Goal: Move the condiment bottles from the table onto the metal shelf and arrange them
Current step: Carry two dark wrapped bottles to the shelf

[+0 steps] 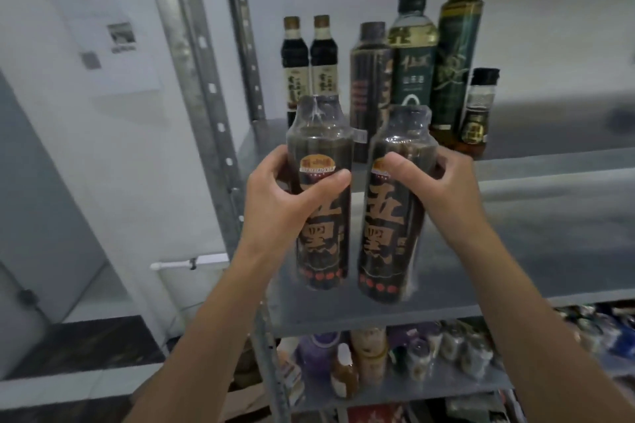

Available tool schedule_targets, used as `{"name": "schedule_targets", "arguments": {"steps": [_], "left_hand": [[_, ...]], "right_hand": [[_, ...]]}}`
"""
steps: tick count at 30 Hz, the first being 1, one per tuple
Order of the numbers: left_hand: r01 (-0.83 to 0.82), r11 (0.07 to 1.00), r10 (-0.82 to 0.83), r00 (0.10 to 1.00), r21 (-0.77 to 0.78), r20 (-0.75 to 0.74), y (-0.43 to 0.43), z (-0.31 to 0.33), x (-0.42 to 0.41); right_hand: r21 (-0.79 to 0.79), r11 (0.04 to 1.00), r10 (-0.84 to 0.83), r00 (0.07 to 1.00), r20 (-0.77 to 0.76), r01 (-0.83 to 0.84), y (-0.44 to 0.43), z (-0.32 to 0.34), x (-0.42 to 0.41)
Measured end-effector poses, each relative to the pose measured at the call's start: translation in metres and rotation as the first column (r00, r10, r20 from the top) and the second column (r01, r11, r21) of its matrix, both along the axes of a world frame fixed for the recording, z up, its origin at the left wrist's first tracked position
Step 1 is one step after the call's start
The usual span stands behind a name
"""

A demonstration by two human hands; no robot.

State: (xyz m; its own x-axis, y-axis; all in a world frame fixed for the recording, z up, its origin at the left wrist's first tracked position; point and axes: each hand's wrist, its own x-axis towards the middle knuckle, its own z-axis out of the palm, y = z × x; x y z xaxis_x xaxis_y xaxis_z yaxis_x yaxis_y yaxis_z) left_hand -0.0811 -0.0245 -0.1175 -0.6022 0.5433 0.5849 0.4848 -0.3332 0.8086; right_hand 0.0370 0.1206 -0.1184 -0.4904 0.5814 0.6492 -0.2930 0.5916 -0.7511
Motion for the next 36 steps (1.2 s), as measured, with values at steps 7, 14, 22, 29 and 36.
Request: {"name": "schedule_targets", "arguments": {"steps": [7, 14, 22, 29, 36], "left_hand": [[-0.251, 0.962, 0.255, 0.966, 0.112, -0.029, -0.012, 0.032, -0.026], [-0.393, 0.903, 0.409, 0.910, 0.174, -0.064, 0.012, 0.055, -0.048], [-0.453, 0.877, 0.461, 0.887, 0.161, -0.020, 0.054, 0.048, -0.084], [-0.497, 0.849, 0.514, 0.855, 0.178, -0.068, 0.074, 0.031, -0.095], [-0.493, 0.862, 0.503, 0.861, 0.118, -0.075, 0.082, 0.025, -0.105]], "right_hand": [[0.096, 0.991, -0.098, 0.995, -0.004, 0.098, -0.016, 0.042, -0.051], [0.227, 0.932, -0.274, 0.959, -0.074, 0.283, -0.011, 0.077, -0.088], [0.198, 0.910, -0.366, 0.930, -0.031, 0.365, 0.015, 0.071, -0.129], [0.127, 0.915, -0.382, 0.923, -0.034, 0.383, 0.027, 0.062, -0.146], [0.121, 0.962, -0.253, 0.966, 0.046, 0.246, 0.020, 0.035, -0.148]]}}
